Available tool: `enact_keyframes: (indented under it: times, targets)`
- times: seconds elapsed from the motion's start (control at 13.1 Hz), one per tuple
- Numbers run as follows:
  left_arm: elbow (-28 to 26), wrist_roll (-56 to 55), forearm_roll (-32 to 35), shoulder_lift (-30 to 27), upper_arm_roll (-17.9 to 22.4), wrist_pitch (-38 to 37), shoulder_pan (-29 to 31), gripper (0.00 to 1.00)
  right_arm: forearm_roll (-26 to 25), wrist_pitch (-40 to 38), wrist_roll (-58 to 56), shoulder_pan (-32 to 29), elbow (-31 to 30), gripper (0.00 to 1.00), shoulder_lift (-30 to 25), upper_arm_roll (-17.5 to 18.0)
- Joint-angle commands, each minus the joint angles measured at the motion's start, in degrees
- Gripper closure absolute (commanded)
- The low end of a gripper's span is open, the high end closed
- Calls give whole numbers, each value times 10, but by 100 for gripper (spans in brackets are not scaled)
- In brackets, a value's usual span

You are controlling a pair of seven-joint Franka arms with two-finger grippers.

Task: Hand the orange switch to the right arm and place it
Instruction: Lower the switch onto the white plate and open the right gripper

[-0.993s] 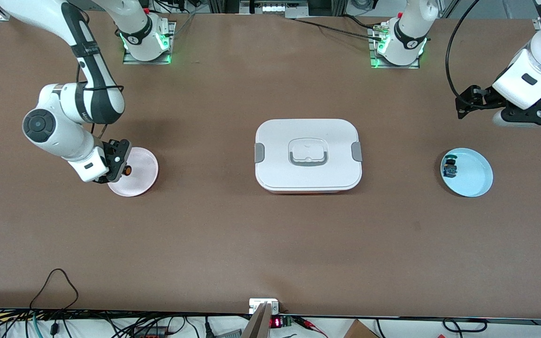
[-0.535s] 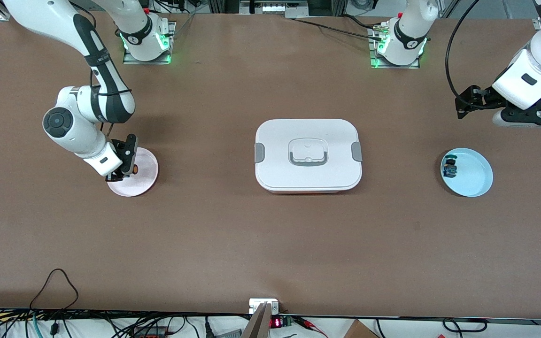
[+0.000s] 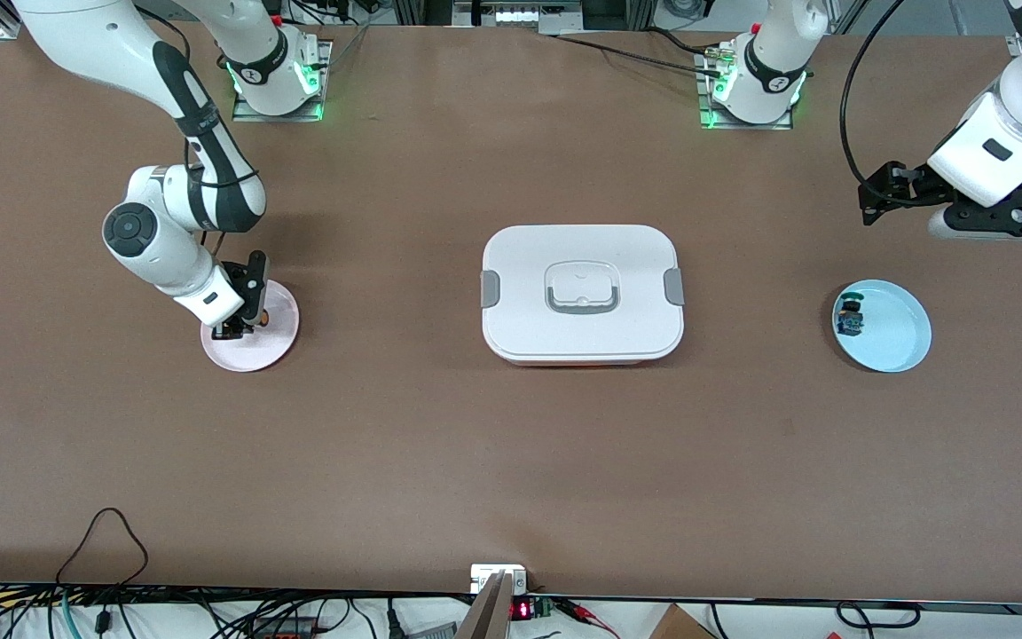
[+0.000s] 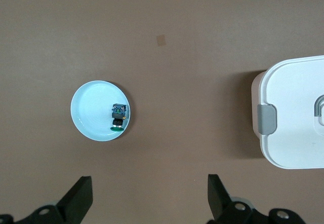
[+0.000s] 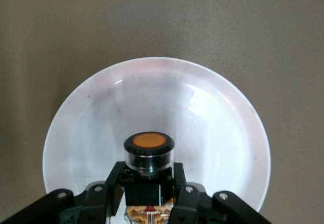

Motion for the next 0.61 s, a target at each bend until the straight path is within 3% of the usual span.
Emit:
enact_keyframes:
  times: [0.0,0.08,0.15,0.53]
  targets:
    - [-3,-7,-9,-8,7,2,-9,0,-5,38,-10,-2,-21,98,4,0]
    - [-3,-6,-9,-8,8,-2,-10,0,-2,32,0,-2,-20,67,4,0]
    - [-3,-6,-8,-8,8,-2,-10,0,-1,20,11,-2,-20,1,3,0]
    - [4,-7,-8,-7,8,-12,-10,0,2,-3,20,0,-7,0,-37,1]
